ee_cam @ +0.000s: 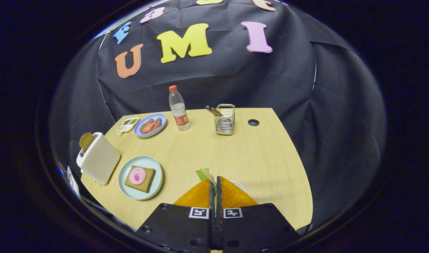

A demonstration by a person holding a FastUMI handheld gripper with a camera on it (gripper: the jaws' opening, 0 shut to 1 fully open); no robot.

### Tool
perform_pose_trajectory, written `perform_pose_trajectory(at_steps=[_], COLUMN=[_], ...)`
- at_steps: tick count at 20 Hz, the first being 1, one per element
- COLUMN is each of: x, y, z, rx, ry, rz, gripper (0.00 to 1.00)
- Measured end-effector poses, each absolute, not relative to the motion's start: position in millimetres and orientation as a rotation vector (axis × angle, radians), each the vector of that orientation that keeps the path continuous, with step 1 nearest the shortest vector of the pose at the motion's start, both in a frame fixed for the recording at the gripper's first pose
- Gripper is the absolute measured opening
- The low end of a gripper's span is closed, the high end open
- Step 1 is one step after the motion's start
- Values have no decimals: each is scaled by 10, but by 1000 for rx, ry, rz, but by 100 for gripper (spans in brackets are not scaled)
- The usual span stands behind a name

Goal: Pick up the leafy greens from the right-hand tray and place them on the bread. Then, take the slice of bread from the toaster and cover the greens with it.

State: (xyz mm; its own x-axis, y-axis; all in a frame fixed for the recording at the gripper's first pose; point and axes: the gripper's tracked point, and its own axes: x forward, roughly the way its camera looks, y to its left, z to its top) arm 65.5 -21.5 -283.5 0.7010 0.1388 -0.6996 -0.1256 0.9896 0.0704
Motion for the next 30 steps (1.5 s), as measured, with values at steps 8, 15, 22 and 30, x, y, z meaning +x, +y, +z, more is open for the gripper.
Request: perform_pose_trajectory(at_steps=[8,15,22,30], x=[517,436,540,671], y=[1189,2718,2982,2282], z=[-2549,-2808,-3398,-3772], rx=[53,185,319,213], ry=[755,830,926,946], rz=[205,317,251,130], gripper=[0,0,0,0])
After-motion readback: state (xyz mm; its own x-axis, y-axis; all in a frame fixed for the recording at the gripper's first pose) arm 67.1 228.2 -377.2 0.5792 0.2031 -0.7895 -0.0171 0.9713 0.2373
